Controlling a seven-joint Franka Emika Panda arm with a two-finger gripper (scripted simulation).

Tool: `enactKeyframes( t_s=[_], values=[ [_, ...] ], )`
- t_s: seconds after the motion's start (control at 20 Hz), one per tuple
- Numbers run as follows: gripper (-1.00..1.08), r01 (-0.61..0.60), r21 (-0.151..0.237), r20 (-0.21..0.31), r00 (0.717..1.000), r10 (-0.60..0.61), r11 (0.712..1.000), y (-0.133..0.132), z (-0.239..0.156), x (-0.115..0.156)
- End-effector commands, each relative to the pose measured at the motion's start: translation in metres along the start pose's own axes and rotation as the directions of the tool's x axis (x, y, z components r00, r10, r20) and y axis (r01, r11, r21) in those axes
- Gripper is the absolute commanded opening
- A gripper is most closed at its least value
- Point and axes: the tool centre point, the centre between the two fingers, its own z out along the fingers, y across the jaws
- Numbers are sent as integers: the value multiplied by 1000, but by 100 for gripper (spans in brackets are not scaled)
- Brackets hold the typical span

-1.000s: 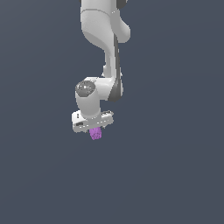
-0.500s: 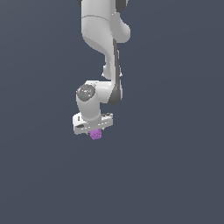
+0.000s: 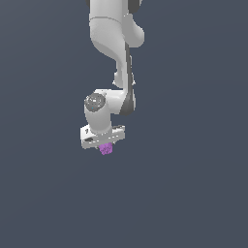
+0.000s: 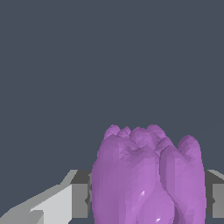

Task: Pick up the object and move it to a goal position.

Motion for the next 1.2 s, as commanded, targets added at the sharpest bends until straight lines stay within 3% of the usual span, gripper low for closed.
enactKeyframes(
  t_s=[0.0,0.45,1.15],
  values=[
    [-100,0,0,-1,1000,0,1000,2,-4,0],
    [-100,0,0,-1,1000,0,1000,18,-51,4],
    [-100,0,0,-1,1000,0,1000,66,-185,15]
  ],
)
